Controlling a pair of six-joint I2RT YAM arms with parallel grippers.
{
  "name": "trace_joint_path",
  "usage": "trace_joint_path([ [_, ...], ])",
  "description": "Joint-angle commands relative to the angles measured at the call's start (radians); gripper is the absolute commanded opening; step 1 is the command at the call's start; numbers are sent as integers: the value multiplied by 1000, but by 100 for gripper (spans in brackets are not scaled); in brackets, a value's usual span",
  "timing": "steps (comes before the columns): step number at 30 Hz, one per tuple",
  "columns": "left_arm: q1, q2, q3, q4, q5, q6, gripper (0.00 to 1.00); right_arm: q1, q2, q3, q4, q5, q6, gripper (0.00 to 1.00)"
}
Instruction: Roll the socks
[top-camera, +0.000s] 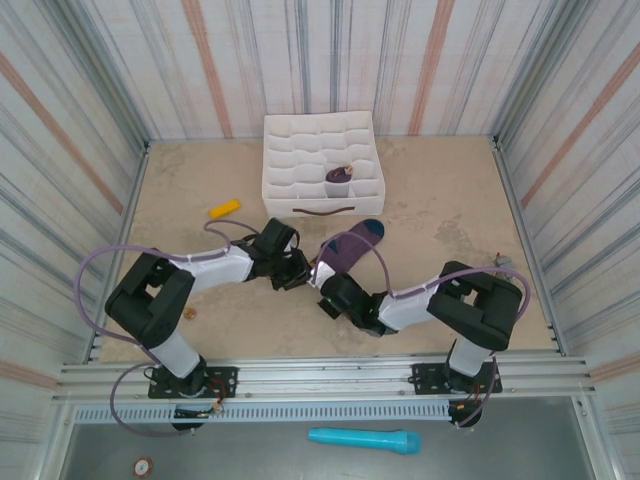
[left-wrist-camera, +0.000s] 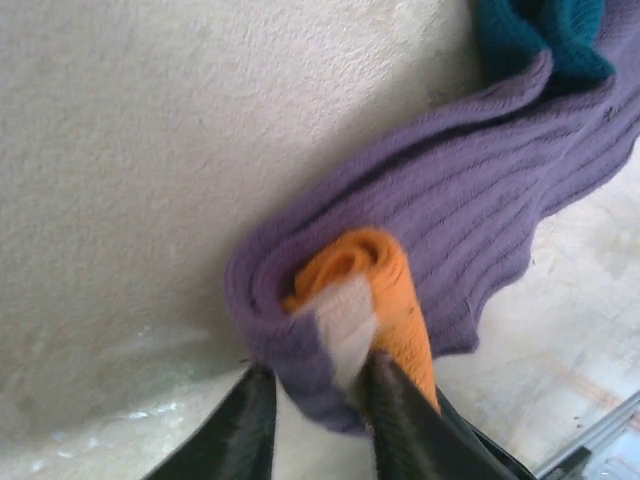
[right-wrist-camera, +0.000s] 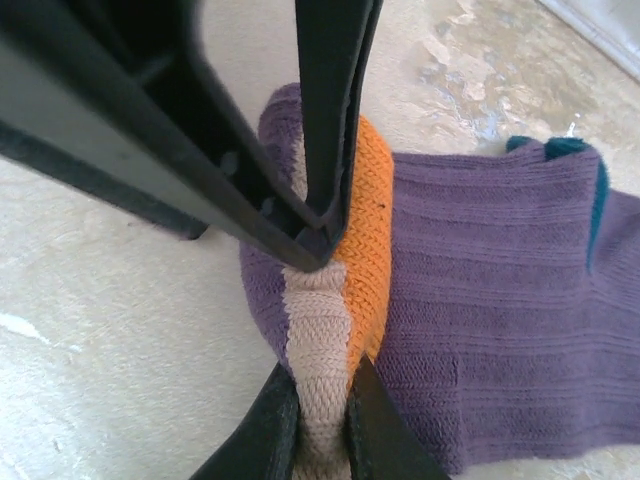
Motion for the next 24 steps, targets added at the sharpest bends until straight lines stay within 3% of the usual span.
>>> trace_joint_path([
  [1, 5, -58, -20, 14, 30, 3, 51, -56, 1, -45, -92, -175, 86, 0],
  [6, 18, -127, -106, 156, 13, -42, 63, -153, 9, -59, -91, -363, 159, 0],
  [19, 25, -198, -150, 148, -49, -37, 63, -458, 73, -39, -89, -956, 423, 0],
  [24, 25, -179, -152, 176, -49, -45, 62, -508, 112, 3, -155, -1041, 467, 0],
])
